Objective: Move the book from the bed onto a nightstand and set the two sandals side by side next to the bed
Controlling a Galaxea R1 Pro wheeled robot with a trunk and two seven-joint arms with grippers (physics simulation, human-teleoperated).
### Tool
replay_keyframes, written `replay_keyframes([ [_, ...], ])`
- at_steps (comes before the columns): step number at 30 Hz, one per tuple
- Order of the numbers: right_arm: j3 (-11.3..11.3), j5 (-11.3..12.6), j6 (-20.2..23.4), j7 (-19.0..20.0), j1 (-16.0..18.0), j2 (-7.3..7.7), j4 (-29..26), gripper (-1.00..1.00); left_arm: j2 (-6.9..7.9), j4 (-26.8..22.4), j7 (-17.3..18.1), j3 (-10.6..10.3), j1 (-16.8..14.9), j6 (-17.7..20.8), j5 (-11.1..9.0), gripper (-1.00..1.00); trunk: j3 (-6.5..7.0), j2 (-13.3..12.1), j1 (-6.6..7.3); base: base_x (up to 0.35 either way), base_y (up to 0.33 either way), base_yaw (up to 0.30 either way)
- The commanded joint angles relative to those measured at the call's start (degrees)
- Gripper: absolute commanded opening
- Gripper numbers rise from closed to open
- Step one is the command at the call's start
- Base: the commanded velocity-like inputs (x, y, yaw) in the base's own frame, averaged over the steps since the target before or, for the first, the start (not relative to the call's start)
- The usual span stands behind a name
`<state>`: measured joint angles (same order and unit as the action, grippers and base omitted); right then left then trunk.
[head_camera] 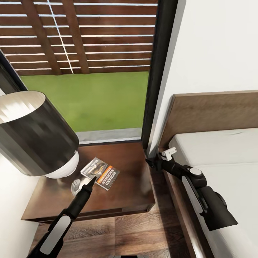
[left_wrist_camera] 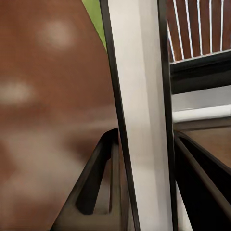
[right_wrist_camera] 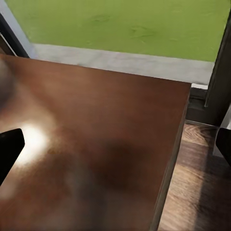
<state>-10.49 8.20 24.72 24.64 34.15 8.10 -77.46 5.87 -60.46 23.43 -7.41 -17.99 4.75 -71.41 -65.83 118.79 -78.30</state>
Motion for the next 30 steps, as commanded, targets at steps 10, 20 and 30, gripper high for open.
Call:
replay_keyframes([
  [10, -0.05, 0.59, 0.42, -0.11, 0.04, 0.06, -0.06, 1.0, 0.11, 1.36, -0.57, 0.03, -0.02, 0.35, -5.04, -1.0, -0.04, 0.02, 0.01, 0.0, 0.0, 0.0],
  [20, -0.05, 0.64, -0.44, -0.11, 0.04, 0.06, -0.06, 1.0, 0.08, 2.01, -5.98, -0.02, -0.02, 0.51, -11.18, -1.0, -0.04, 0.02, 0.01, 0.0, 0.0, 0.0],
  [30, -0.05, 0.68, -0.89, -0.03, 0.04, 0.07, -0.06, 1.0, 0.03, 2.18, -9.25, -0.06, -0.02, 0.44, -13.44, -1.0, -0.58, 1.22, -0.65, 0.0, 0.0, 0.0],
])
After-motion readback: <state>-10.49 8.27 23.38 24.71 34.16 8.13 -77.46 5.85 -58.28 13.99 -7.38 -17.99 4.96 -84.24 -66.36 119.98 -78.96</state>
